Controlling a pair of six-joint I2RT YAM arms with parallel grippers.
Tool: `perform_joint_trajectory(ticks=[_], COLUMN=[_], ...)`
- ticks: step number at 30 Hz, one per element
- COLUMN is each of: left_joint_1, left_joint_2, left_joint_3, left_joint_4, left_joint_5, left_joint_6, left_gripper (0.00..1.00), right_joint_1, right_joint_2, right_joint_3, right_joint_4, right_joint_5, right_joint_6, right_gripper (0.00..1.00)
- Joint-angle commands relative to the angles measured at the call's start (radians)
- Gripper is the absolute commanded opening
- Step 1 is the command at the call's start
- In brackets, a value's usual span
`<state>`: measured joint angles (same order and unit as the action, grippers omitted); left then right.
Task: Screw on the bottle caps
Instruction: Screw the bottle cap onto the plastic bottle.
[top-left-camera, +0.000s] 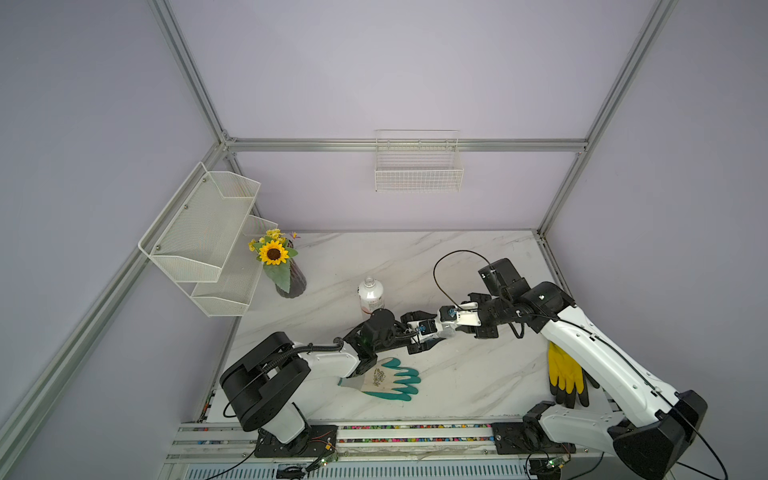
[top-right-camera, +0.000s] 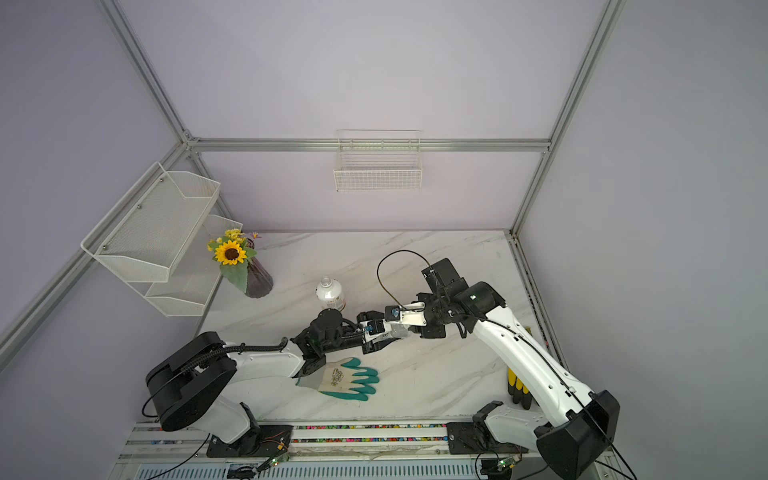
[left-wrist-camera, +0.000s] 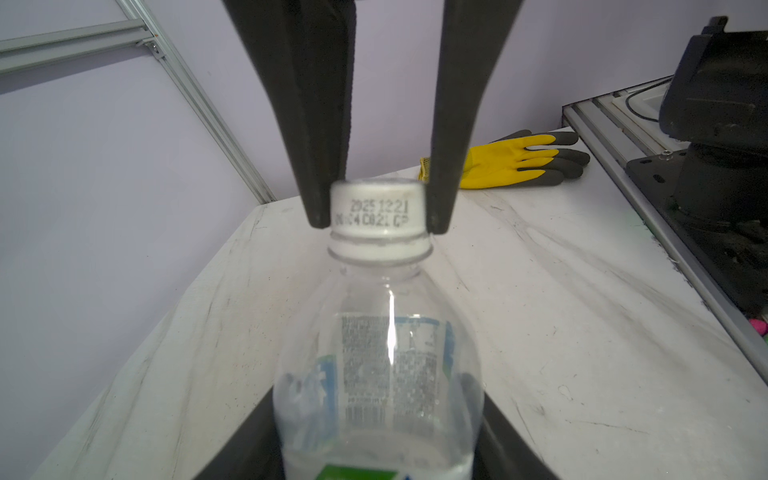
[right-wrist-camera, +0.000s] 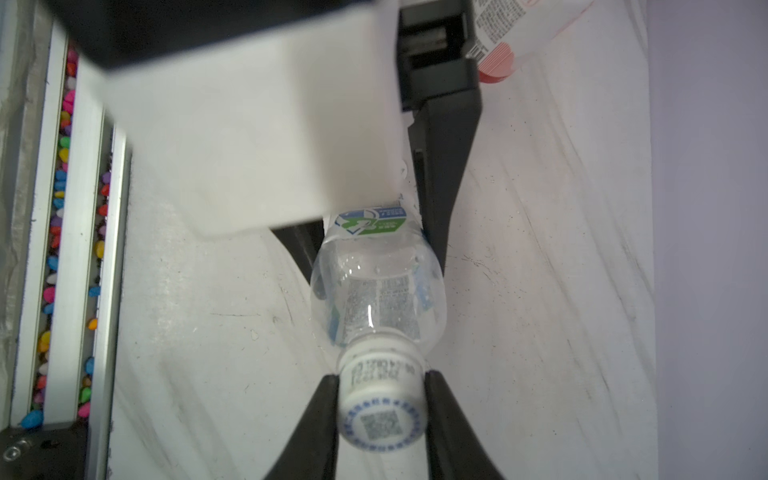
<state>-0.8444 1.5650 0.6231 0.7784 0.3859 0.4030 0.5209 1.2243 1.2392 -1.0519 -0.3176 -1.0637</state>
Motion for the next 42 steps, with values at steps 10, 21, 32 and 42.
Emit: perform_joint_trajectory(ticks=[10, 21, 32, 42], left_joint_1=[-0.115, -0.133, -0.003, 0.028], left_joint_2=[0.016, 0.121, 0.052, 0.042], left_joint_3=[-0.026, -0.004, -0.016, -0.008], left_joint_4=[0.275, 0.401, 0.21, 0.173], left_joint_5=[-0.341, -0.385, -0.079, 0.062], left_joint_6=[0.089, 0.105, 0.016, -0.007], left_gripper=[0.58, 0.59, 0.58, 0.58], right_joint_1=[-0.032, -0.033, -0.033, -0.033], right_joint_2=[-0.117, -0.307, -0.354, -0.143], right_joint_3=[-0.09, -0.233, -0.144, -0.031], right_joint_4=[0.417, 0.536, 0.257, 0.04], right_joint_5=[-0.003, 0.079, 0.021, 0.087], right_joint_6=[1.521, 1.734, 0.29, -0.121], right_gripper=[0.11, 0.49, 0.62, 0.55])
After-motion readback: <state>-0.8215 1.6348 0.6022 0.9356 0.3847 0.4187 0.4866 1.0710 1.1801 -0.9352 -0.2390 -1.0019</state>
